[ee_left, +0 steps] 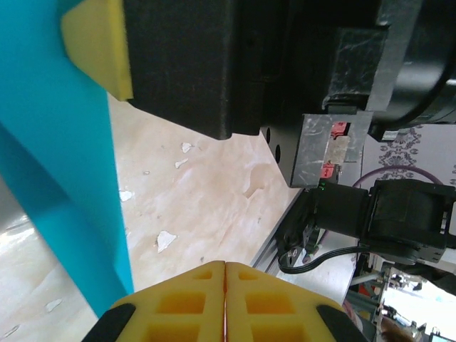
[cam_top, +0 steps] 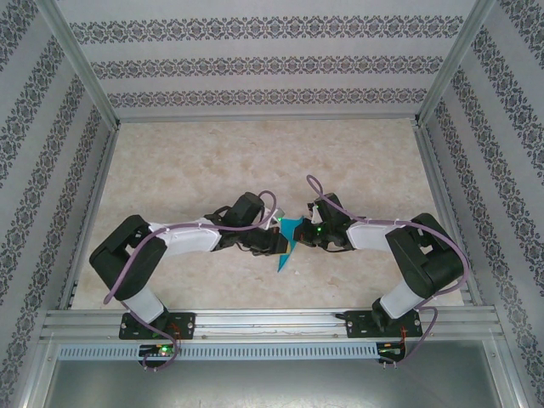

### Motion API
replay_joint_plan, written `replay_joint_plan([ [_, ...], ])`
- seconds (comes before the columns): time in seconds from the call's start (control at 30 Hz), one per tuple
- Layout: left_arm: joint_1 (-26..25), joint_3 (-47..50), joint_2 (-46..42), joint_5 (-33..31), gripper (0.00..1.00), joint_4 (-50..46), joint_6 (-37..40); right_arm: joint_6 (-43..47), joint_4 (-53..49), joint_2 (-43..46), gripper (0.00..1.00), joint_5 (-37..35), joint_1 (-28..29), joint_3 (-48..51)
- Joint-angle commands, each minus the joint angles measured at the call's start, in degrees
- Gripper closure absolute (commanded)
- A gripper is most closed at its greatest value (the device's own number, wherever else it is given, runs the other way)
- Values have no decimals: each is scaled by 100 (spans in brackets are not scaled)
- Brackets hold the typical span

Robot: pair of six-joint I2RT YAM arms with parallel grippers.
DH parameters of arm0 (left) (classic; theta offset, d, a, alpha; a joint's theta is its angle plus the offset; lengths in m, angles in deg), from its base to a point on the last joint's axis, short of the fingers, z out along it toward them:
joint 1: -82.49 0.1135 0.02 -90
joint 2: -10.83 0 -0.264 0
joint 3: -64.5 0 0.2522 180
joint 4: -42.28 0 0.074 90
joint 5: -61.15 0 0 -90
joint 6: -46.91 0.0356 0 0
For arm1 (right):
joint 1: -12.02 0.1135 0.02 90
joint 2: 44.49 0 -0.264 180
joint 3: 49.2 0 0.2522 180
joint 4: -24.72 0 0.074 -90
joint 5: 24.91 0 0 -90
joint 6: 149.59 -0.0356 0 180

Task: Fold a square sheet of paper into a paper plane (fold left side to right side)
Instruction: Perform the fifth fold on the wing at the bottom-center of the table.

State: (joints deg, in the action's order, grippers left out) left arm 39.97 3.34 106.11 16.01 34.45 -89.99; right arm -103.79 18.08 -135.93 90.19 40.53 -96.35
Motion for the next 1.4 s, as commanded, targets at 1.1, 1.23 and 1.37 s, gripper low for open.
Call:
replay_joint_plan([
  [1.1,-177,323,962,-280,93,698,-185,211,-1252,-384,100,-594,207,98],
  [1.23,-202,346,1042,-306,93,707,-184,218,-1256,-336,100,-586,216,97],
  [1.37,-230,395,1109,-426,94,716,-184,251,-1198,-142,100,-503,208,44],
])
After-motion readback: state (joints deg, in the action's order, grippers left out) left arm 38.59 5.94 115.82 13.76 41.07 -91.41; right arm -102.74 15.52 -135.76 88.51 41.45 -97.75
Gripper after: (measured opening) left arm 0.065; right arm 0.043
